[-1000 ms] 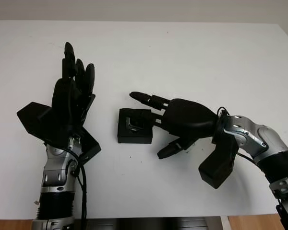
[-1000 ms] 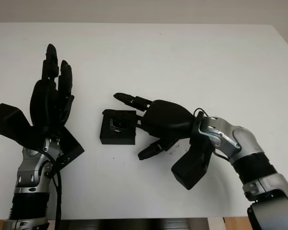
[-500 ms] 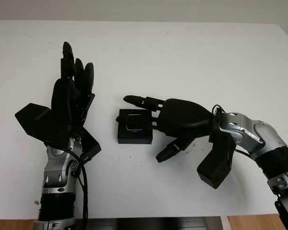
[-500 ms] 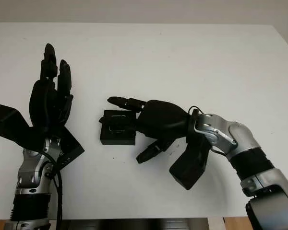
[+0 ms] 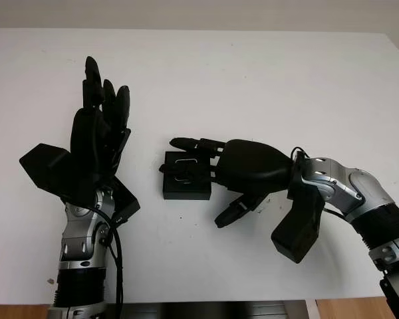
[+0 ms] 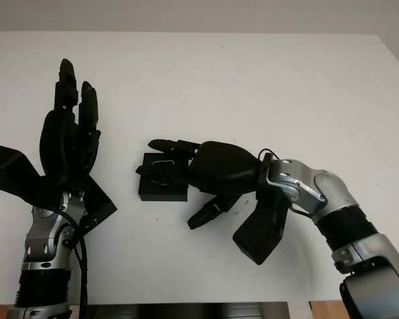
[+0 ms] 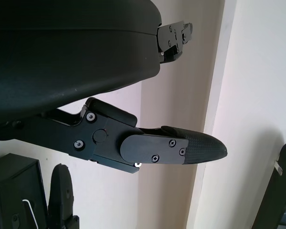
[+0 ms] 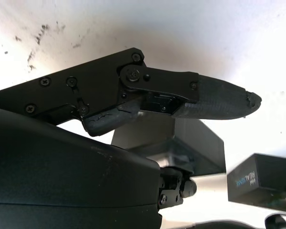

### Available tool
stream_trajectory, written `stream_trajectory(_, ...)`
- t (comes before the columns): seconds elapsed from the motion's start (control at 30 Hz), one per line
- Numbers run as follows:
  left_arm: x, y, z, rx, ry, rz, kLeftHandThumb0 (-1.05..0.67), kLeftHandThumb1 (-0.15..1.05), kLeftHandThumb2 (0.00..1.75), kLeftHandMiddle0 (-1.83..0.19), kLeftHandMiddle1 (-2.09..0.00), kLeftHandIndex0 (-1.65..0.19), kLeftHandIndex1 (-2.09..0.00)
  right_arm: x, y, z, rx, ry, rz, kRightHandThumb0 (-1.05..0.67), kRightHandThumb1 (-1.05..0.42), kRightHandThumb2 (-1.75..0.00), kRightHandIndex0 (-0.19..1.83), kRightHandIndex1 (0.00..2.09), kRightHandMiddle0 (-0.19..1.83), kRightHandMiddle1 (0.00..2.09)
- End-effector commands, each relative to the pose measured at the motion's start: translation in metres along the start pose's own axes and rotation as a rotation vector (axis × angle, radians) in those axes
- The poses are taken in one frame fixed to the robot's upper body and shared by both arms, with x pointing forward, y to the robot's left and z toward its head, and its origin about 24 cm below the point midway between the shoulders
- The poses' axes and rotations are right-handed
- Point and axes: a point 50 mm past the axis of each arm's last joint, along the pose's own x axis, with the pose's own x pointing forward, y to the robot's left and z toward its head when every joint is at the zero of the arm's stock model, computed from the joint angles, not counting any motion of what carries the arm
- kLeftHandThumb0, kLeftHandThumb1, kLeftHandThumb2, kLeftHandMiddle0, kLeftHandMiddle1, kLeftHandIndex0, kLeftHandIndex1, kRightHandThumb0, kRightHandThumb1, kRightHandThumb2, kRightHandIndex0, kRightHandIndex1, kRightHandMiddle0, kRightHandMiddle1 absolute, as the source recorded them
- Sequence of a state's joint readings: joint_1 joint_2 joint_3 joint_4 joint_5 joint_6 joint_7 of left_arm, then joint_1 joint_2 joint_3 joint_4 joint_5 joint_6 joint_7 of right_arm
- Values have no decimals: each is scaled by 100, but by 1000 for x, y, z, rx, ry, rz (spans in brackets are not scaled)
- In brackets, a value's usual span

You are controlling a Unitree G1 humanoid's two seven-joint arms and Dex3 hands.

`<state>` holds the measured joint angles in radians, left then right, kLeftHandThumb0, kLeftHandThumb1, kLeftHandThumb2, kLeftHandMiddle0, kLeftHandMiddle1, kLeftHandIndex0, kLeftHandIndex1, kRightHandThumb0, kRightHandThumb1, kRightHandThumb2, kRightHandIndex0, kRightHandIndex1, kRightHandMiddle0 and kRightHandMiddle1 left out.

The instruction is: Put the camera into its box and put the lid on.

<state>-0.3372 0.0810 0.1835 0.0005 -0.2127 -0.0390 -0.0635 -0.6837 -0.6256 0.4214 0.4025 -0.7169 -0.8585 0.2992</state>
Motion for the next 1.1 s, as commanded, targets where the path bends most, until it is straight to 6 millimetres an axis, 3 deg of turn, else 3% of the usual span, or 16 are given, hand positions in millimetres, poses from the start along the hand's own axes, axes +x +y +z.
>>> stream_trajectory(0.0, -1, 4, 2, 13, -15, 4, -74, 105, 32, 19, 0, 19, 0, 1, 11, 1, 51, 13, 47, -99, -105, -63, -18, 2, -8, 4)
stream_trajectory(0.5, -2, 9, 6, 38, 0, -34, -75, 105, 35, 19, 0, 19, 0, -1, 14, -17, 80, 119, 17, -93, -105, -58, -19, 0, -19, 0)
stream_trajectory(0.83, -2, 9, 7, 43, 0, -36, -74, 105, 36, 19, 0, 19, 0, -4, 15, -15, 62, 115, 7, -94, -105, -59, -19, 0, -19, 2)
stream_trajectory(1.07, -2, 9, 8, 56, 0, -43, -74, 105, 39, 19, 0, 19, 0, -7, -8, -22, 335, 145, -231, -90, -105, -61, -19, 0, -19, 1)
